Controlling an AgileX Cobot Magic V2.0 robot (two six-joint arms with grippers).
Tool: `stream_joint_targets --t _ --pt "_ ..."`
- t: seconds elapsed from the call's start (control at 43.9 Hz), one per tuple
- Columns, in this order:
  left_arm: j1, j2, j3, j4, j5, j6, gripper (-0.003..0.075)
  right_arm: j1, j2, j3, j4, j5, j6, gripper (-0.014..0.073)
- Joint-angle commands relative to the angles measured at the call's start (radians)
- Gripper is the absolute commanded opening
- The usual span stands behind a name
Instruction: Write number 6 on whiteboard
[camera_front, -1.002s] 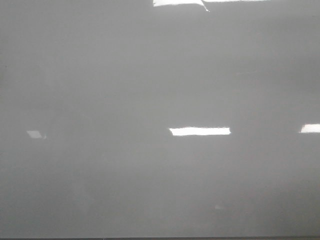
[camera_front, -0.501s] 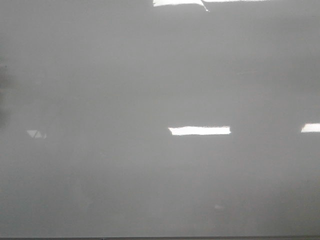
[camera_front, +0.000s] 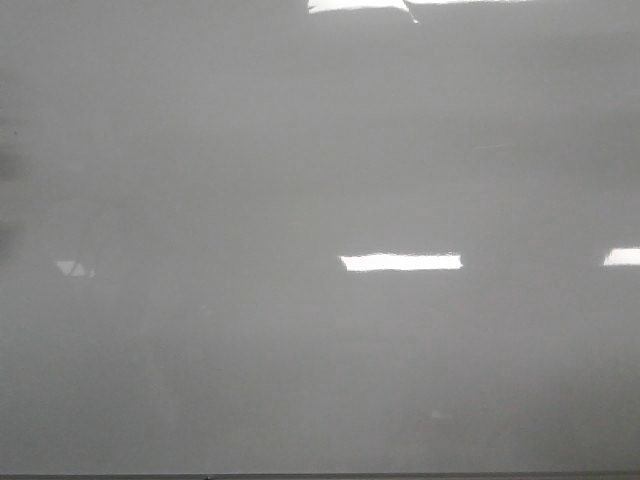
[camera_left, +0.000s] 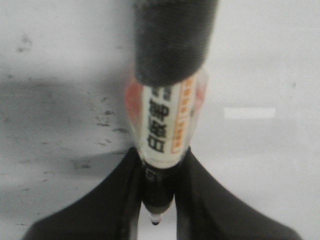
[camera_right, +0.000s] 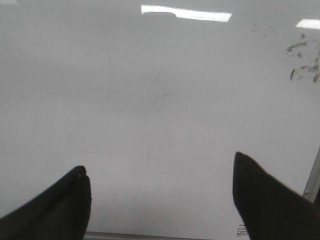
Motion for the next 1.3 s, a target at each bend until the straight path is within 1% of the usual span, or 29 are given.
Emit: stream_joint_targets --t 0.0,0.114,0.205,0.273,0.387,0.433,0.501,0.569,0.638,0.752,0.843,1.093,1.184,1.275 --pt "-0.006 -0.041 -0.029 -0.006 -0.062 -0.003 -0.0022 0.001 0.006 -0.032 -0.001 -0.066 -0.009 0.0601" --pt "-0.006 -0.098 -0.031 -0.006 0.015 -0.003 -0.0020 0.001 0.006 -0.034 0.019 -0.067 -0.006 0.0601" --pt "-0.006 -0.150 -0.051 -0.003 0.154 0.004 -0.0020 0.001 0.007 -0.057 0.073 -0.035 -0.004 0.0601" --pt "-0.008 -0.180 -0.086 -0.003 0.266 0.017 -0.0020 0.001 0.029 -0.090 0.084 0.013 -0.004 0.0598" --pt "-0.026 -0.211 -0.182 -0.009 0.480 0.112 -0.0020 0.001 0.089 -0.166 0.084 0.110 -0.008 0.0591" --pt "-0.045 -0.215 -0.223 -0.010 0.542 0.157 -0.0020 0.001 0.112 -0.194 0.085 0.141 -0.010 0.0591" --pt "-0.089 -0.215 -0.284 -0.019 0.652 0.228 -0.0020 0.002 0.157 -0.232 0.093 0.178 -0.016 0.0591" --pt "-0.151 -0.213 -0.333 -0.029 0.716 0.313 -0.0020 0.013 0.199 -0.264 0.106 0.211 -0.047 0.0591" --pt "-0.212 -0.207 -0.377 -0.034 0.754 0.363 -0.0020 0.041 0.242 -0.292 0.121 0.238 -0.091 0.0591" --pt "-0.321 -0.181 -0.425 -0.034 0.773 0.376 -0.0020 0.104 0.318 -0.326 0.143 0.266 -0.157 0.0591" --pt "-0.415 -0.147 -0.455 -0.034 0.792 0.422 -0.0020 0.164 0.377 -0.347 0.151 0.287 -0.204 0.0591" --pt "-0.662 -0.043 -0.468 -0.034 0.796 0.559 -0.0020 0.319 0.472 -0.364 0.159 0.314 -0.326 0.0591" --pt "-0.736 -0.013 -0.468 -0.034 0.787 0.579 -0.0020 0.369 0.485 -0.364 0.206 0.328 -0.397 0.0591" --pt "-0.810 0.003 -0.468 -0.032 0.772 0.585 -0.0020 0.405 0.489 -0.364 0.293 0.346 -0.528 0.0591"
